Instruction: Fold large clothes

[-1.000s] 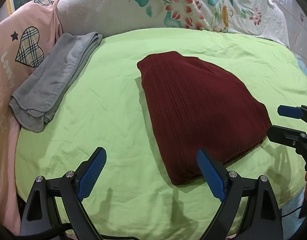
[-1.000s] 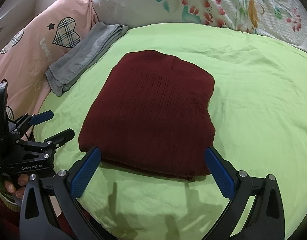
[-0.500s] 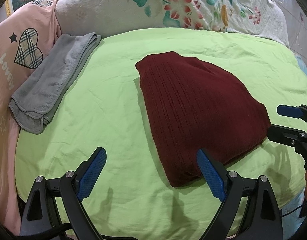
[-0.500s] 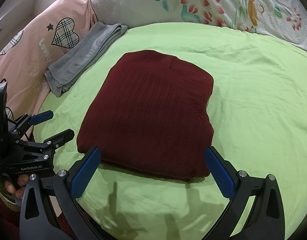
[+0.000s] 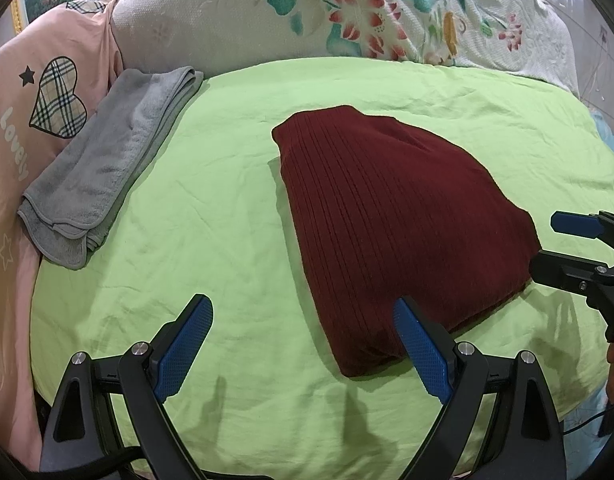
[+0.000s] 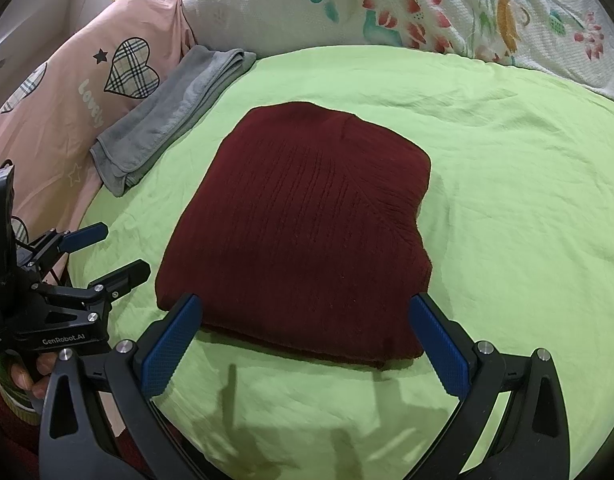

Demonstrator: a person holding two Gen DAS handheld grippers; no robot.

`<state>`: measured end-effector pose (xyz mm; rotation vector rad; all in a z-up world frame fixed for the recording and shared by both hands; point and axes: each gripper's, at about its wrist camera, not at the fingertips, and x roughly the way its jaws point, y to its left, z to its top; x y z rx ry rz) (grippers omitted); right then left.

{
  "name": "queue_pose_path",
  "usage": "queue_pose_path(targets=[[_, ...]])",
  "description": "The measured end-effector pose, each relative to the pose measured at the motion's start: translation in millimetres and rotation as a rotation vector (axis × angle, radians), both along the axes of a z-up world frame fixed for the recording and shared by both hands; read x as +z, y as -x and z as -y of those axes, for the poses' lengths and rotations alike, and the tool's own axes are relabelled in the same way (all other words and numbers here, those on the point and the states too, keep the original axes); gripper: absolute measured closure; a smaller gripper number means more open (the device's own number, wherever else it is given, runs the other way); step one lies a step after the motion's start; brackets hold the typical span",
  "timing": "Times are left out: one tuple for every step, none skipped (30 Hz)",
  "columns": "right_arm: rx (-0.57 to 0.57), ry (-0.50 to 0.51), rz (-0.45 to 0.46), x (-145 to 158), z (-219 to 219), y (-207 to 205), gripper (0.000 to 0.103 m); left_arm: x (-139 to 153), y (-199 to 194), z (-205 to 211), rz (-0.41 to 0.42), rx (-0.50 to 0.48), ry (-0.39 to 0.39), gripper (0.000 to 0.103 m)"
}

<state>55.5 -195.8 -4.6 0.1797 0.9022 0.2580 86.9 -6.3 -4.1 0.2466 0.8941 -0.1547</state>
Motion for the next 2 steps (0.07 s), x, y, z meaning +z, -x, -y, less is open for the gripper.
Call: queue_pose_path(targets=[[-0.001,-0.001,0.0,-0.1,0.9,0.6,0.0,0.2,-0.2,-0.1,0.0,0.0,0.0,0.01],[-0.001,-0.002,0.0,-0.2,0.0,0.4,0.0,0.2,-0.1,-0.1,0.0,0.002,-0.001,0.01]])
